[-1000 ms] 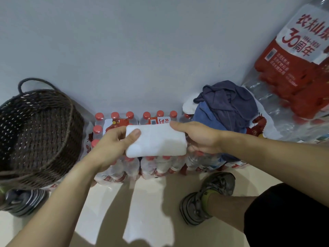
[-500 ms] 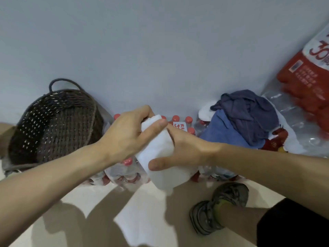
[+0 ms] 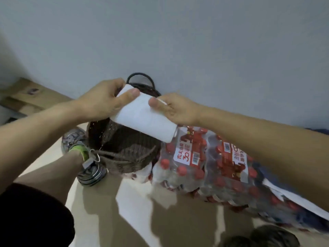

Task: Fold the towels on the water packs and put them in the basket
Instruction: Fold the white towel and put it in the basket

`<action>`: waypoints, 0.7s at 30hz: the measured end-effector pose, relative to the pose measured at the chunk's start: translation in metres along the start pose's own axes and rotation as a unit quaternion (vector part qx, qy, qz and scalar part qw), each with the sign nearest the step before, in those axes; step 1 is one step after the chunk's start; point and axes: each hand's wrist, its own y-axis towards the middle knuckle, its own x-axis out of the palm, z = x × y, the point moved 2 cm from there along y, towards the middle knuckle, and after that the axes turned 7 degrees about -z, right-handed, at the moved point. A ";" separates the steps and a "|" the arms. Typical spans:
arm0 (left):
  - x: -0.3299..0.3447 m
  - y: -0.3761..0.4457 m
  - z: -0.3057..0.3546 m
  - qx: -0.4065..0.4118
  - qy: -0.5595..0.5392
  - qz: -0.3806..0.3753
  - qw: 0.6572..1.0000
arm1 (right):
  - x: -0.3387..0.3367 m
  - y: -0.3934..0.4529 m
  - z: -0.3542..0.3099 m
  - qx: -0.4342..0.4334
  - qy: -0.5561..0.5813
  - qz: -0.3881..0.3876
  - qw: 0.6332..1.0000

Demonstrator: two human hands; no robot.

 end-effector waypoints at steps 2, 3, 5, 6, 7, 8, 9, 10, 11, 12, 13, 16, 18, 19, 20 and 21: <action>-0.014 -0.001 -0.029 -0.061 -0.013 -0.054 0.997 | -0.002 0.031 0.001 0.004 -0.019 -0.001 1.000; -0.019 -0.003 -0.043 -0.081 -0.022 -0.079 0.993 | -0.001 0.043 0.002 0.004 -0.029 -0.013 0.999; -0.022 -0.009 -0.065 -0.101 -0.033 -0.121 0.987 | 0.008 0.062 0.005 0.007 -0.036 -0.070 0.997; -0.021 -0.010 -0.073 -0.105 -0.023 -0.136 0.985 | 0.014 0.069 0.006 0.016 -0.031 -0.109 0.993; -0.020 -0.010 -0.078 -0.106 -0.003 -0.150 0.983 | 0.020 0.074 0.009 0.032 -0.019 -0.151 0.988; -0.018 -0.009 -0.080 -0.104 0.018 -0.163 0.981 | 0.026 0.079 0.012 0.053 -0.005 -0.190 0.980; -0.016 -0.007 -0.080 -0.101 0.034 -0.177 0.978 | 0.031 0.082 0.016 0.076 0.003 -0.224 0.972; -0.013 -0.005 -0.080 -0.095 0.052 -0.190 0.976 | 0.036 0.086 0.020 0.097 0.004 -0.255 0.962; -0.009 -0.003 -0.077 -0.087 0.074 -0.204 0.972 | 0.040 0.089 0.024 0.119 0.005 -0.284 0.951; -0.005 -0.001 -0.074 -0.081 0.095 -0.218 0.968 | 0.043 0.091 0.026 0.142 0.011 -0.315 0.938; -0.001 0.001 -0.071 -0.078 0.107 -0.236 0.963 | 0.048 0.093 0.028 0.165 0.018 -0.347 0.923; 0.012 0.008 -0.066 -0.081 0.124 -0.319 0.936 | 0.063 0.099 0.030 0.209 0.023 -0.415 0.885; 0.019 0.011 -0.067 -0.094 0.173 -0.353 0.915 | 0.074 0.101 0.029 0.220 0.032 -0.424 0.878; 0.023 0.012 -0.069 -0.098 0.202 -0.357 0.907 | 0.079 0.102 0.030 0.223 0.034 -0.423 0.878; 0.027 0.013 -0.070 -0.097 0.224 -0.355 0.903 | 0.083 0.102 0.030 0.223 0.029 -0.418 0.880; 0.029 0.014 -0.071 -0.091 0.238 -0.348 0.902 | 0.086 0.103 0.030 0.218 0.008 -0.411 0.885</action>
